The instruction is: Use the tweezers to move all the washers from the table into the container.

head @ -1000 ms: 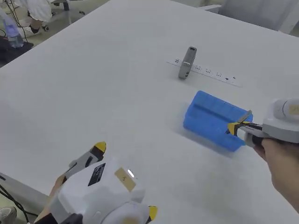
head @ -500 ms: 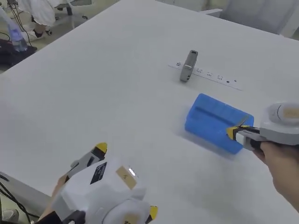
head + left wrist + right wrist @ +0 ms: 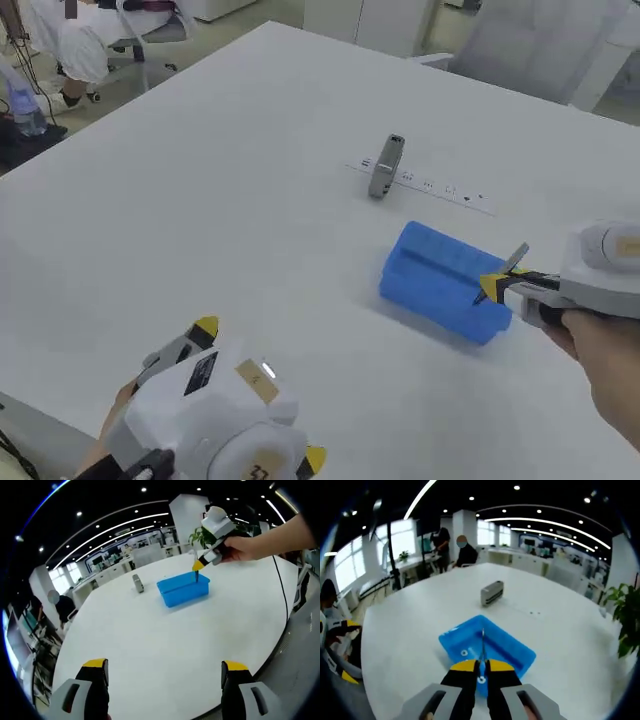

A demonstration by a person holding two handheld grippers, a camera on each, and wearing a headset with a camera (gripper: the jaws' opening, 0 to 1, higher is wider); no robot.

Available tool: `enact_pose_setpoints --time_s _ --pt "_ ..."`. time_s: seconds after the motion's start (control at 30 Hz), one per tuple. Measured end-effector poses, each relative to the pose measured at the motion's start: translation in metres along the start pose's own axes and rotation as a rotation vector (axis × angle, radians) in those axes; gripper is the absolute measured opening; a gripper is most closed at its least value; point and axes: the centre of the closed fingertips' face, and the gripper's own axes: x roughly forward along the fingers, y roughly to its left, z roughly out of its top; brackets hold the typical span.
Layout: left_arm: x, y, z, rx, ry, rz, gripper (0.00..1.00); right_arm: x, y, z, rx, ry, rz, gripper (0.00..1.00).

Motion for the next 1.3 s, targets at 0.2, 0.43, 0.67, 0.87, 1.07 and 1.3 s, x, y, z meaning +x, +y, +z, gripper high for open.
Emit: enact_pose_setpoints --time_s 0.2,0.43,0.67,0.87,1.07,1.3 --pt "-0.002 0.001 0.003 -0.005 -0.017 0.001 0.95 -0.018 0.017 0.003 -0.091 0.013 0.042 0.03" --pt "-0.002 0.000 0.004 -0.008 -0.027 -0.001 0.95 -0.021 0.032 -0.022 -0.295 0.110 0.111 0.03" --pt "-0.002 0.001 0.004 -0.002 -0.027 0.001 0.95 -0.026 0.067 -0.047 -0.453 0.208 0.223 0.03" --pt "-0.002 0.001 0.004 -0.001 -0.027 0.002 0.95 -0.028 0.075 -0.078 -0.541 0.330 0.282 0.03" --pt "-0.001 0.001 0.003 0.003 -0.020 0.002 0.95 -0.023 0.088 -0.113 -0.516 0.466 0.352 0.03" --pt "-0.001 0.001 0.002 0.004 -0.013 0.001 0.95 -0.010 0.105 -0.119 -0.601 0.497 0.372 0.03"
